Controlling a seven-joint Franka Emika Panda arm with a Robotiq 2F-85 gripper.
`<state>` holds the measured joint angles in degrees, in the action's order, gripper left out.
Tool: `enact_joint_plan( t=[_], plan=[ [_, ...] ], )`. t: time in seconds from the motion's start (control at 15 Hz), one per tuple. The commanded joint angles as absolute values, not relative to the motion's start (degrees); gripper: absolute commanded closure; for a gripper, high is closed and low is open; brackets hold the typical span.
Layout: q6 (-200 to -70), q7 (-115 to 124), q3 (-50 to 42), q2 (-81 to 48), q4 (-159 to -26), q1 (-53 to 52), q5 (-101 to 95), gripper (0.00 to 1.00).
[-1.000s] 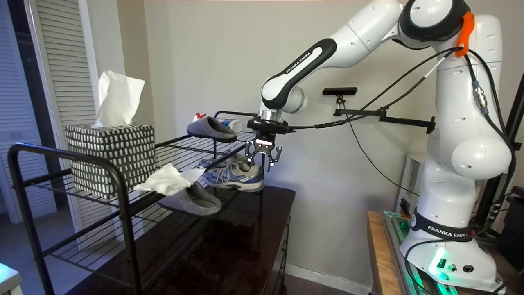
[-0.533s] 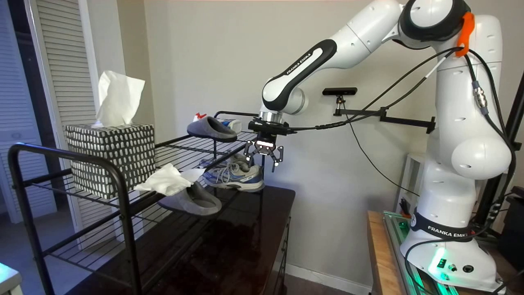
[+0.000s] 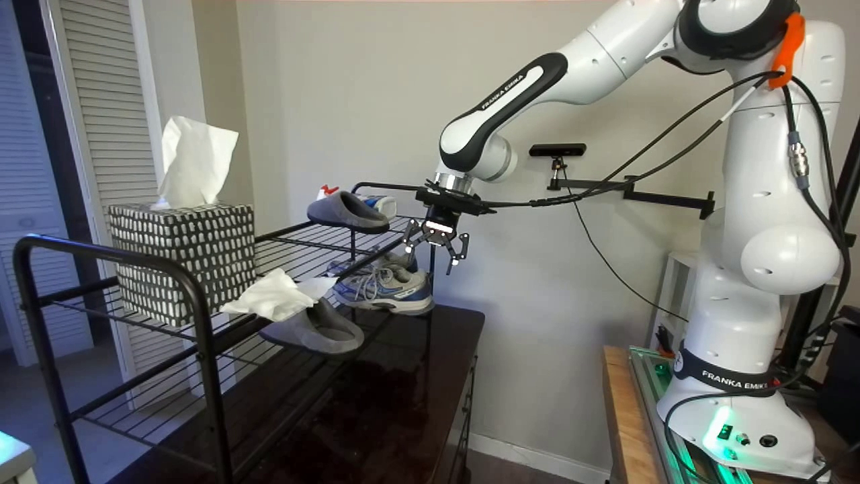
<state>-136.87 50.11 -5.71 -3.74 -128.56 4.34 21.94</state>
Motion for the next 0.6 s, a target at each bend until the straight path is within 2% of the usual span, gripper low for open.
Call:
enact_joint_plan(
  t=[0.0, 0.2, 0.53],
  plan=[
    [-139.96, 44.83, -5.6, 2.38, -134.06, 4.96, 27.28, 0.0],
    [-137.22, 44.13, -6.69, 5.67, -136.43, 5.85, 27.17, 0.0],
    [-124.1, 35.78, -10.43, 10.88, -142.51, 9.83, 23.3, 0.0]
  ],
)
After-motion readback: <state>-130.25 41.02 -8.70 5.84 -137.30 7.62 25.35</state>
